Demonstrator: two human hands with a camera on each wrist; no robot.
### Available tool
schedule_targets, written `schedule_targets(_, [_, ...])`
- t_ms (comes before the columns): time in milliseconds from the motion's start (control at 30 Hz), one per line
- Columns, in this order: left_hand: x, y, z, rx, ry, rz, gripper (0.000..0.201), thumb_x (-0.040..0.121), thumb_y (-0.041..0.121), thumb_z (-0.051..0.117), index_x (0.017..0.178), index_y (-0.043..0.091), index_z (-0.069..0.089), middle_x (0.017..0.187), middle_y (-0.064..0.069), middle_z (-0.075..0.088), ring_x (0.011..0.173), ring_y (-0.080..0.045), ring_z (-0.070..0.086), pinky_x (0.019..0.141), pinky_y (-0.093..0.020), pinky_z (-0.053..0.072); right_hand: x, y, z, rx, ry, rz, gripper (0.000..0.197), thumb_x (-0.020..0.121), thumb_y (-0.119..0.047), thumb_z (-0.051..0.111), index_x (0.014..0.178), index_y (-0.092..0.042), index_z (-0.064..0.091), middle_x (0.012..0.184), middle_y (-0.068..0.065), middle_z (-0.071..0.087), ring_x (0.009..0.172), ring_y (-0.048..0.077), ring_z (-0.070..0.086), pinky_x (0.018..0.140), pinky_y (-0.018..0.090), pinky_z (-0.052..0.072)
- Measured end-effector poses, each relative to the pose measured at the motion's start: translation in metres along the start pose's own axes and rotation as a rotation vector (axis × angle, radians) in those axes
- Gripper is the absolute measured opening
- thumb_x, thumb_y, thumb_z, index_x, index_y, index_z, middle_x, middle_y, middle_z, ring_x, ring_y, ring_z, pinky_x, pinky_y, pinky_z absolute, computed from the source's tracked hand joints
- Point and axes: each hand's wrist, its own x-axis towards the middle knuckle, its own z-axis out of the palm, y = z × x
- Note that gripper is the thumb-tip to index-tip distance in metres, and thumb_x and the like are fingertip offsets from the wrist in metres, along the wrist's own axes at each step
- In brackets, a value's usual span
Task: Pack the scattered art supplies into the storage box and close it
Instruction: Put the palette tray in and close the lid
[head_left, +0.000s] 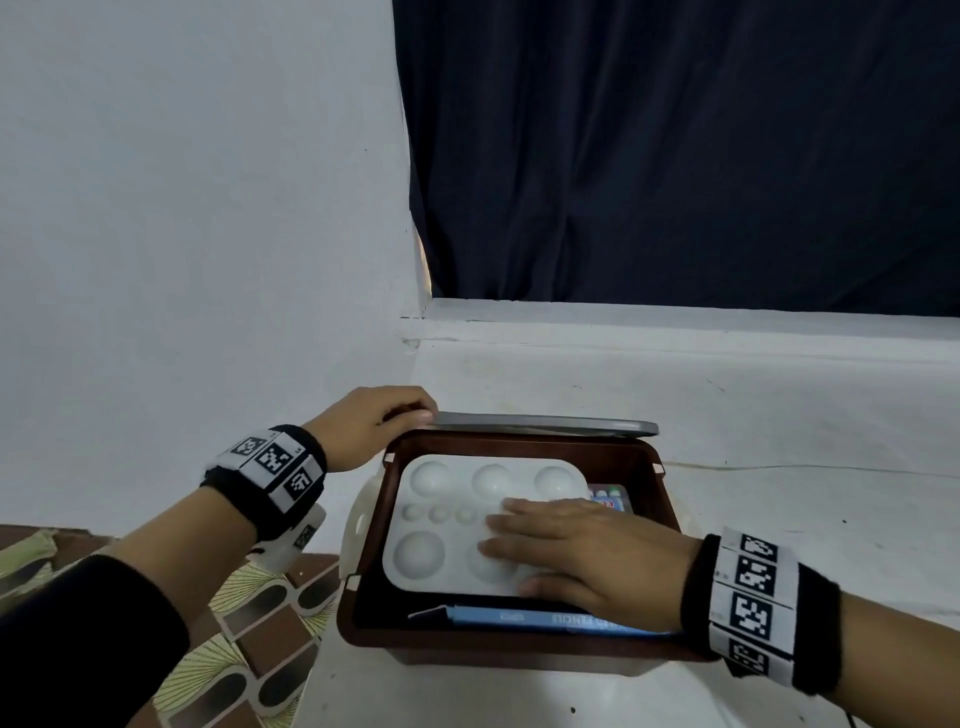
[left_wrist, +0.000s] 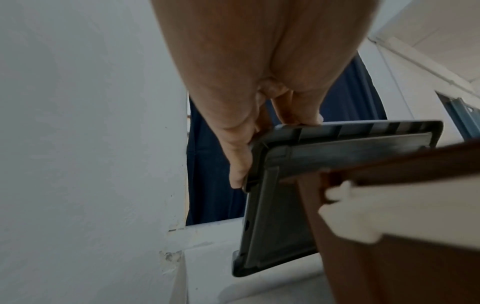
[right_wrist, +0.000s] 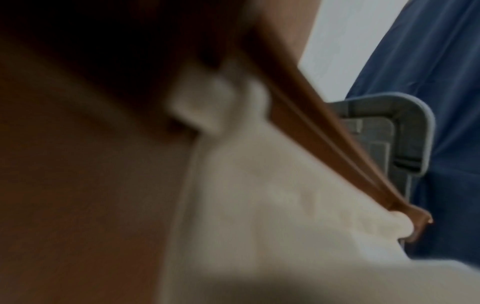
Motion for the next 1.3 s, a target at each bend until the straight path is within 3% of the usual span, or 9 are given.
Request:
schedule_targets(133, [-0.029, 0.013, -0.009, -0.053, 0.085, 0.046, 0.02, 0.102, 0.03, 0.049, 0.105, 0.025, 0.068, 0.1, 0.008, 0.069, 0.096, -0.017, 0.062, 0.085, -0.027, 0.047, -0.013, -0.013, -0.019, -0.074, 0.282, 0.056, 0.041, 0.104, -0.046, 0.036, 0.137, -0.026, 0.05, 0.134, -0.007, 0.055, 0.12, 0.014, 0.054, 0.091, 0.036, 0.049])
schedule_targets(367, [-0.102, 0.056, 0.017, -0.041, 0.264, 0.156, 0.032, 0.097, 0.047, 0.047, 0.11, 0.028, 0.069, 0.105, 0.02, 0.069, 0.1, -0.002, 0.065, 0.083, -0.011, 0.047, -0.051, -0.034, -0.029, 0.084, 0.795, 0.193, 0.021, 0.098, -0.021, 0.054, 0.113, -0.011, 0.065, 0.11, -0.004, 0.058, 0.099, 0.008, 0.058, 0.083, 0.02, 0.046])
schedule_targets(567, [-0.142, 0.058, 0.049, 0.008, 0.177, 0.162, 0.028, 0.097, 0.045, 0.049, 0.114, 0.035, 0.069, 0.129, 0.029, 0.059, 0.126, 0.004, 0.053, 0.108, -0.026, 0.041, -0.069, -0.053, -0.008, 0.076, 1.052, 0.387, 0.01, 0.088, -0.015, 0.066, 0.094, -0.01, 0.071, 0.092, -0.005, 0.065, 0.08, 0.005, 0.059, 0.07, 0.012, 0.043])
schedule_targets(667, [-0.158, 0.061, 0.06, -0.025, 0.139, 0.162, 0.028, 0.096, 0.046, 0.05, 0.113, 0.035, 0.07, 0.131, 0.028, 0.058, 0.13, 0.003, 0.051, 0.107, -0.027, 0.041, -0.074, -0.047, -0.001, 0.096, 0.984, 0.513, 0.015, 0.09, -0.026, 0.063, 0.099, -0.017, 0.07, 0.096, -0.008, 0.064, 0.085, 0.008, 0.057, 0.074, 0.017, 0.043])
schedule_targets(867, [-0.172, 0.067, 0.069, 0.021, 0.211, 0.114, 0.031, 0.095, 0.048, 0.05, 0.112, 0.033, 0.07, 0.129, 0.028, 0.059, 0.127, 0.004, 0.052, 0.107, -0.027, 0.042, -0.076, -0.024, 0.021, 0.067, 0.528, 0.8, 0.04, 0.09, -0.057, 0.05, 0.12, -0.033, 0.064, 0.135, -0.012, 0.054, 0.128, 0.014, 0.046, 0.099, 0.048, 0.042])
schedule_targets(967, [-0.177, 0.07, 0.073, 0.054, 0.263, 0.086, 0.032, 0.093, 0.05, 0.051, 0.111, 0.033, 0.071, 0.127, 0.027, 0.059, 0.123, 0.002, 0.055, 0.1, -0.021, 0.046, -0.07, -0.013, 0.014, 0.171, 0.507, 0.719, 0.047, 0.089, -0.055, 0.052, 0.126, -0.028, 0.064, 0.141, -0.009, 0.052, 0.132, 0.011, 0.044, 0.112, 0.035, 0.035])
schedule_targets(1067, [-0.178, 0.071, 0.07, 0.032, 0.292, 0.056, 0.031, 0.089, 0.051, 0.056, 0.106, 0.032, 0.073, 0.123, 0.025, 0.06, 0.116, -0.006, 0.06, 0.084, -0.02, 0.054, -0.061, -0.007, 0.009, 0.228, 0.453, 0.673, 0.046, 0.092, -0.048, 0.057, 0.132, -0.025, 0.06, 0.146, -0.008, 0.047, 0.136, 0.009, 0.039, 0.109, 0.016, 0.023])
schedule_targets(1133, [-0.176, 0.069, 0.065, -0.028, 0.294, 0.026, 0.028, 0.086, 0.053, 0.059, 0.101, 0.034, 0.073, 0.118, 0.021, 0.063, 0.111, -0.009, 0.062, 0.072, -0.018, 0.055, -0.055, -0.005, 0.011, 0.233, 0.417, 0.655, 0.048, 0.093, -0.049, 0.057, 0.135, -0.026, 0.056, 0.146, -0.009, 0.044, 0.136, 0.008, 0.037, 0.106, 0.015, 0.023])
schedule_targets(1300, [-0.156, 0.062, 0.067, -0.077, 0.456, -0.012, 0.014, 0.091, 0.039, 0.066, 0.095, 0.027, 0.07, 0.094, 0.012, 0.066, 0.093, -0.012, 0.065, 0.081, -0.024, 0.051, -0.053, 0.001, 0.011, 0.215, 0.386, 0.649, 0.049, 0.093, -0.055, 0.051, 0.137, -0.032, 0.052, 0.147, -0.015, 0.04, 0.141, 0.006, 0.029, 0.108, 0.021, 0.028])
